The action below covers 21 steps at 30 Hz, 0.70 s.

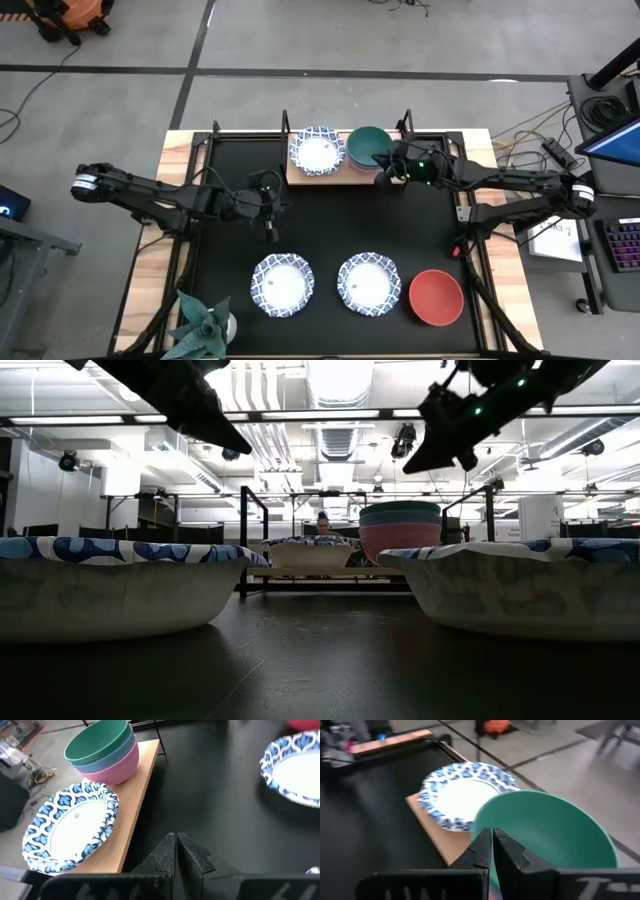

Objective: Place and stack bowls onto a shelf
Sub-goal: Stack the white and blue bowl on top of the white and blue bowls on the shelf

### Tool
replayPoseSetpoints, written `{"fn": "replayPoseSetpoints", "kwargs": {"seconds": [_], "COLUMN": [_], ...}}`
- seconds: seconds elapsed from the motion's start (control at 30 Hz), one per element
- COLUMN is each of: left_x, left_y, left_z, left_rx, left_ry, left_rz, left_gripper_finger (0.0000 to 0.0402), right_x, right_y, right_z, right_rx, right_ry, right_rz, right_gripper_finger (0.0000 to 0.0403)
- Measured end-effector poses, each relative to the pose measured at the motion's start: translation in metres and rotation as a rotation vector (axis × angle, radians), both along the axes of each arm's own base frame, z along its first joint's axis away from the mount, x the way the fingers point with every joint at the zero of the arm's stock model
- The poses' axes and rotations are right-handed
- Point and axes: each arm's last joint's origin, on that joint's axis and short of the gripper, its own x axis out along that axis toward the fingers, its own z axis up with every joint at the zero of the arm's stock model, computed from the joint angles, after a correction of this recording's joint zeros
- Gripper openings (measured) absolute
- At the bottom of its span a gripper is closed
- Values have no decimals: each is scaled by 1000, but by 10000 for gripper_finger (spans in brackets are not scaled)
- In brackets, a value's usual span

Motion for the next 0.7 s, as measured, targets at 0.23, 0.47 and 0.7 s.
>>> {"fn": "replayPoseSetpoints", "kwargs": {"seconds": [0.23, 0.47, 0.7], "left_x": [2, 12, 21], "left_y": [0, -4, -8], "left_z": [-5, -21, -37], "left_rx": [-169, -339, -476], "left_ry": [-55, -20, 46], "left_rz": [109, 131, 123], "left_gripper_finger": [0, 0, 0], "right_x": [-3, -13, -37], "right_y": [31, 52, 59], "right_z": [6, 5, -9], "right_rx": [-113, -199, -214], "right_ry": [22, 55, 27], "right_rz": [175, 296, 416], "right_gripper_finger": [9, 9, 9]}}
